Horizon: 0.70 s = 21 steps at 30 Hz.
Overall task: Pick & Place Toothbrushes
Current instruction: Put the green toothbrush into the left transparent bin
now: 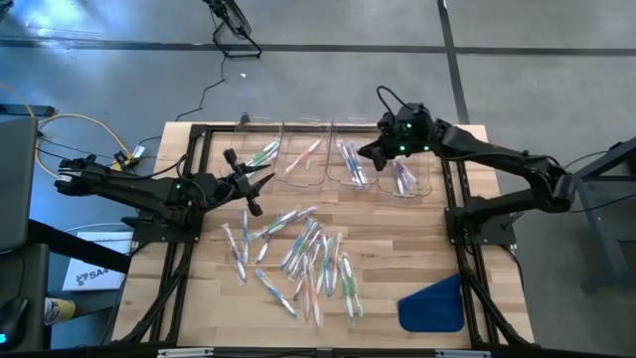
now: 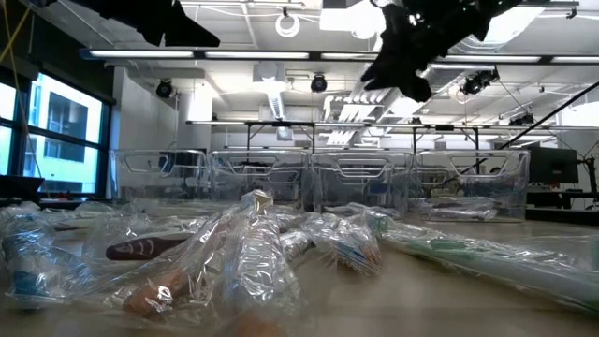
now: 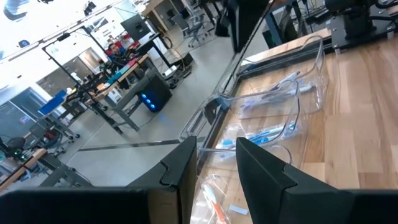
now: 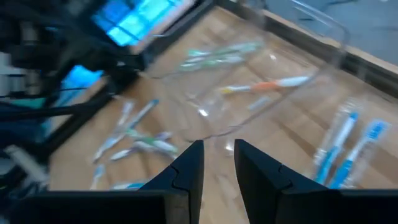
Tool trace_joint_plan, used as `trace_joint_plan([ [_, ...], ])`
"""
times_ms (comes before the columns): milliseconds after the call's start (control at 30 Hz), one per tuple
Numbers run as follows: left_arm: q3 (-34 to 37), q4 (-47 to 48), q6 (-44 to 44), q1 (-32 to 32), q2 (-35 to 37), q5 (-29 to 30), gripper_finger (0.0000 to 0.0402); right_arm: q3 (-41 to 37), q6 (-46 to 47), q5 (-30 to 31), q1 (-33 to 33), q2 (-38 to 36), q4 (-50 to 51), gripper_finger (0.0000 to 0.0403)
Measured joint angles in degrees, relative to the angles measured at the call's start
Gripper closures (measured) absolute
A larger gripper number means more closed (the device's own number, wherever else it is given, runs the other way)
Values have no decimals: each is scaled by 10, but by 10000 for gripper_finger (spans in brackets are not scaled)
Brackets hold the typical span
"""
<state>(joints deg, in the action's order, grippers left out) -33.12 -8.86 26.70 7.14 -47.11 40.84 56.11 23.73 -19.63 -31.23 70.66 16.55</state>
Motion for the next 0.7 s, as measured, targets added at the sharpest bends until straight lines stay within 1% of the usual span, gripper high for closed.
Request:
trace_joint_plan([
  [167, 0, 5, 0, 0, 0, -13, 294, 0, 0, -10, 16, -29, 4, 322],
  [233, 0, 9, 0, 0, 0, -15, 294, 0, -5, -6, 27, -37, 14, 331],
  [333, 0, 20, 1, 0, 1, -15, 294, 0, -36, 12, 49, -47, 36, 360],
  [400, 0, 22, 7, 0, 5, -15, 294, 0, -48, 39, 66, -54, 55, 387],
  [433, 0, 20, 12, 0, 6, -15, 294, 0, -50, 51, 73, -57, 60, 393],
  [567, -1, 23, 15, 0, 17, -14, 294, 0, -51, 89, 103, -63, 65, 399],
  [700, 0, 35, 15, 0, 28, -15, 294, 0, -59, 98, 129, -68, 63, 400],
])
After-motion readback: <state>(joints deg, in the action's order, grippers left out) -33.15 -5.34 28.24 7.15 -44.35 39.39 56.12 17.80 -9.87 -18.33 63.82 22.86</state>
